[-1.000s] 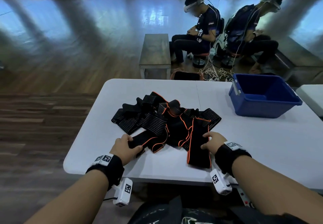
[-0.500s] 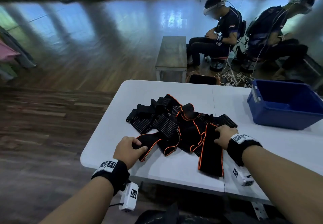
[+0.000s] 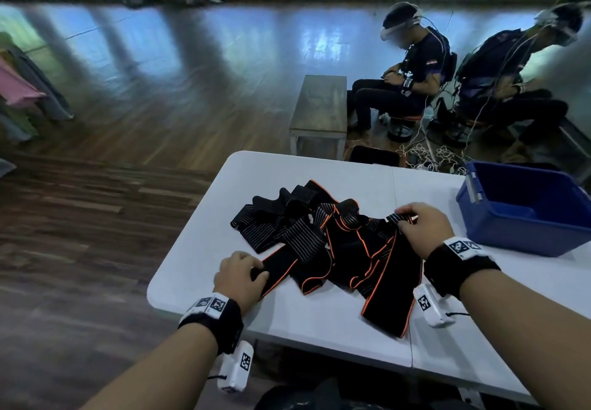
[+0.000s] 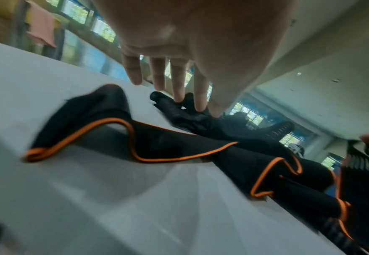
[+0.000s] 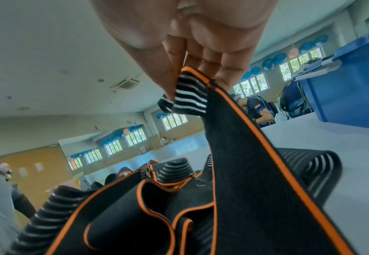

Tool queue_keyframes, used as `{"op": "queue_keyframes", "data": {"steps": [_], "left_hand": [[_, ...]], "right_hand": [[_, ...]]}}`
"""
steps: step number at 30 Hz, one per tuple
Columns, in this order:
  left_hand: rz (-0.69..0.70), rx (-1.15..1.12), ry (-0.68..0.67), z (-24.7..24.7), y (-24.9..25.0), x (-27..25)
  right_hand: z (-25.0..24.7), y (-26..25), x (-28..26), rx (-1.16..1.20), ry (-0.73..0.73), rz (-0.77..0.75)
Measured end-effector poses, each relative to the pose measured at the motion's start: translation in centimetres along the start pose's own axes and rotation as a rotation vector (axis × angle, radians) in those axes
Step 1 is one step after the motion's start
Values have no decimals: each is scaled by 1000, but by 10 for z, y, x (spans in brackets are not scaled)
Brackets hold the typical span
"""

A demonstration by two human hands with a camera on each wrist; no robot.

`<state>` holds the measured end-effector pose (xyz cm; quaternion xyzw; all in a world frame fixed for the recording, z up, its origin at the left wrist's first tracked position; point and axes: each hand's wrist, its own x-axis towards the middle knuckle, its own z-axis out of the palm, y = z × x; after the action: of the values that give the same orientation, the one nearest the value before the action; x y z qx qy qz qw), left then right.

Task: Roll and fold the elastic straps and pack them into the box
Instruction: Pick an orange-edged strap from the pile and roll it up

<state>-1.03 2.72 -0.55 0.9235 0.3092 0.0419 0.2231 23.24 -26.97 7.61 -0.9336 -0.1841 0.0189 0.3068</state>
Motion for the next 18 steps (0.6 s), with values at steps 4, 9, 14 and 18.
{"op": "queue_keyframes", "data": {"steps": [4, 9, 14, 18], "left_hand": [[86, 63, -168, 13, 33, 15], [32, 150, -323, 31, 42, 31], [117, 63, -195, 25, 44, 48], [108, -118, -160, 0, 50, 70]], "right_hand": [[-5, -15, -9, 85, 33, -12], [-15, -28, -28, 77, 51, -49], [-25, -36, -45, 83, 55, -48], [-35, -47, -49, 75, 106, -60]]}}
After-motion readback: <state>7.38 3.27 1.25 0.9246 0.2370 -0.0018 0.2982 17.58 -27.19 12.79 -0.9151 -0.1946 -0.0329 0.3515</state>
